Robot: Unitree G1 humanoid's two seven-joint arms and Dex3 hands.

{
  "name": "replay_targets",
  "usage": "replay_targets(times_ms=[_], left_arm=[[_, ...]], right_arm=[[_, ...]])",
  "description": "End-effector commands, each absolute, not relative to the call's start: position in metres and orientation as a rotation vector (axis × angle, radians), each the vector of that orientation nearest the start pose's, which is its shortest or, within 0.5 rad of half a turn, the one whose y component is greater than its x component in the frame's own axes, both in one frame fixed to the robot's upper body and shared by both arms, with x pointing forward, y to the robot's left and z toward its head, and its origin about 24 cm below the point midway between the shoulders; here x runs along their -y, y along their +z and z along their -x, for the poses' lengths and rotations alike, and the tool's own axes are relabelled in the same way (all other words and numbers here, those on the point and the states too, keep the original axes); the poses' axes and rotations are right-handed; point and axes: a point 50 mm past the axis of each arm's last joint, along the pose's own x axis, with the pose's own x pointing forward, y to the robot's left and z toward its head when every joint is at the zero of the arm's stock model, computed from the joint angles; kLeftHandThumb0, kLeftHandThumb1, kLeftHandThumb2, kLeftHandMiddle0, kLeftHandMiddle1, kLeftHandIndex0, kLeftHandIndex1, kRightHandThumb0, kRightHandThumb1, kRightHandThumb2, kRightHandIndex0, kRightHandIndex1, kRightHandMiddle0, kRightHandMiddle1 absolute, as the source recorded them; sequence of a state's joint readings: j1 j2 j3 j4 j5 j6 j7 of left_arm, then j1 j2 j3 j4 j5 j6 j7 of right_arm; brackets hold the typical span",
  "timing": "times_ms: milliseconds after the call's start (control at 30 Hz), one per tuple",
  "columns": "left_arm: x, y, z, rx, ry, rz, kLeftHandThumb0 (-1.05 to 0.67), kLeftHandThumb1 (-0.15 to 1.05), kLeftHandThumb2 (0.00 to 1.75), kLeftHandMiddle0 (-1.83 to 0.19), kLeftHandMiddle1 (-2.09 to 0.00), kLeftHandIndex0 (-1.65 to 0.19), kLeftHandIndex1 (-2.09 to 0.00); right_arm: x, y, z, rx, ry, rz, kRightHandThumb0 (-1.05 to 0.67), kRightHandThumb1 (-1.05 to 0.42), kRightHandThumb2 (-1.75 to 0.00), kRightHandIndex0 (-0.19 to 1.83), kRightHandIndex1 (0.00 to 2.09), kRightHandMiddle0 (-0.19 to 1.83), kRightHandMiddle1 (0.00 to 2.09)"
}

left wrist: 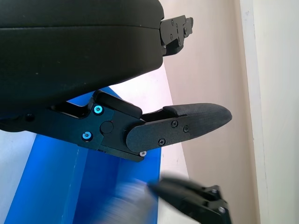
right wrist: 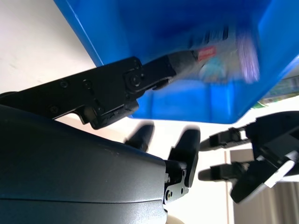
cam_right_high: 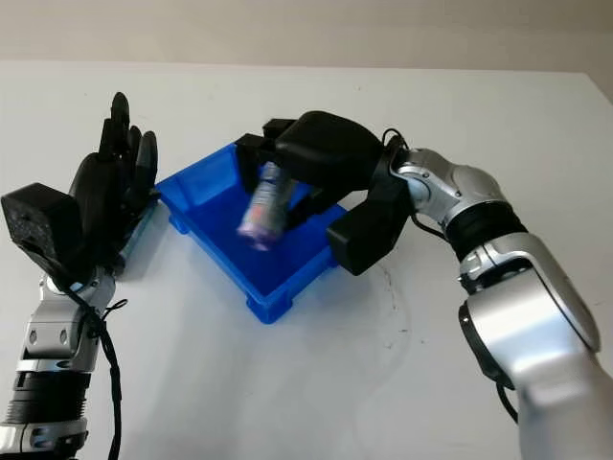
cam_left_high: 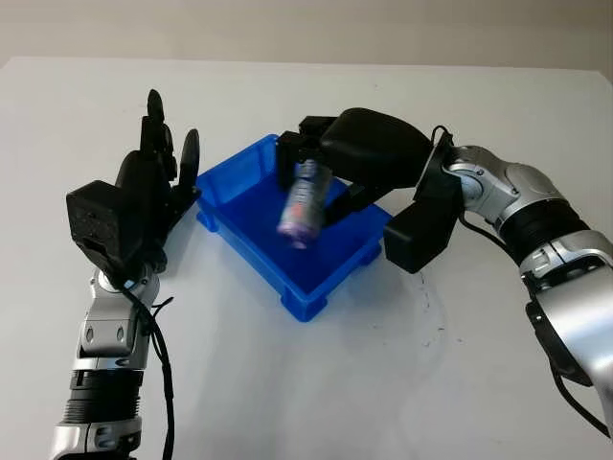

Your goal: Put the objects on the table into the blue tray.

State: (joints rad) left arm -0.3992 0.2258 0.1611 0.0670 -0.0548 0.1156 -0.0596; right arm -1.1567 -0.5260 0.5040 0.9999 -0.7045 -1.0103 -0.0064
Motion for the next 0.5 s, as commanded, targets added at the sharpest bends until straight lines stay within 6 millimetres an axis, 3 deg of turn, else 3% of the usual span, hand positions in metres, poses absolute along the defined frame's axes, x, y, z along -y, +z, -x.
replay_targets(times_ms=[0, 133, 467], left_arm=[[-0.201, 0.141, -0.321, 0.241, 0.041, -0.132, -0.81, 1.05, 0.61, 0.19, 0.0, 0.19, 0.0], [-0.201, 0.14, -0.321, 0.241, 0.041, -0.129, -0.8, 1.05, 0.61, 0.19, 0.0, 0.19, 0.0], [-0.202, 0.14, -0.321, 0.238, 0.043, -0.127, -0.8, 1.05, 0.61, 0.19, 0.0, 0.19, 0.0]], right_arm=[[0.112, 0.219, -0.367, 0.945, 0.765, 1.399, -0.65, -1.04, -0.06, -0.1, 0.06, -0.14, 0.25], [0.111, 0.231, -0.367, 0.966, 0.743, 1.394, -0.72, -1.05, -0.16, -0.19, 0.0, -0.19, 0.02], [0.119, 0.245, -0.37, 0.969, 0.652, 1.4, -0.74, -1.05, -0.22, -0.19, 0.0, -0.19, 0.0]])
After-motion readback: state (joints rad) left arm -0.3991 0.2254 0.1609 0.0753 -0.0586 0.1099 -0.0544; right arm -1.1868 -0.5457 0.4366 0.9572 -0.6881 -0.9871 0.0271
